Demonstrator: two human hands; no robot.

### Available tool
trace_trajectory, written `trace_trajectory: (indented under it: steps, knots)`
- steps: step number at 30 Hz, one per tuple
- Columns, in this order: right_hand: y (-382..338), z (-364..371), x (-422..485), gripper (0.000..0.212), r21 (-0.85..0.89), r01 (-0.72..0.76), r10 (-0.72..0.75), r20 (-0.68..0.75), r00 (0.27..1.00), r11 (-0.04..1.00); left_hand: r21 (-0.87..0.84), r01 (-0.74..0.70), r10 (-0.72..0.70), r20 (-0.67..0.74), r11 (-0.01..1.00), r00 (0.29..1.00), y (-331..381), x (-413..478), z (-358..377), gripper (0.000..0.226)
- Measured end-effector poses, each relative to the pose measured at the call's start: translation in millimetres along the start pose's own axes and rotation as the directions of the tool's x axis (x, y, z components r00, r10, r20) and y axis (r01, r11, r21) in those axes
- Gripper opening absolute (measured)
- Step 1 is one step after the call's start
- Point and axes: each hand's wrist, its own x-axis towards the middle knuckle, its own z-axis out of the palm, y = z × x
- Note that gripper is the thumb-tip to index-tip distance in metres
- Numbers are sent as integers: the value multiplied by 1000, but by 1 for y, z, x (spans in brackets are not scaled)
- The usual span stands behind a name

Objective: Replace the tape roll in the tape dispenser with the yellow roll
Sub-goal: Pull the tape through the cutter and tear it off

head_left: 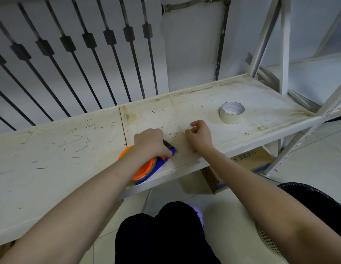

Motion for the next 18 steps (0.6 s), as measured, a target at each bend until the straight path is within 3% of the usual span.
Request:
trace_trajectory:
  steps: [4,9,18]
  knots:
    - [-15,-7,-3,26,215,-54,53,14,999,975,-108,-31,18,-123,994,992,-11,-8,-5,44]
    - [-45,-17,-14,15,390,-1,-6,17,1000,921,-295,-43,-29,-236,955,971,-24,-21,-15,49]
    - [-89,-15,-33,5,469,14,-48,62,997,883,-460,-135,-60,-385,878,921,-40,-41,-27,54]
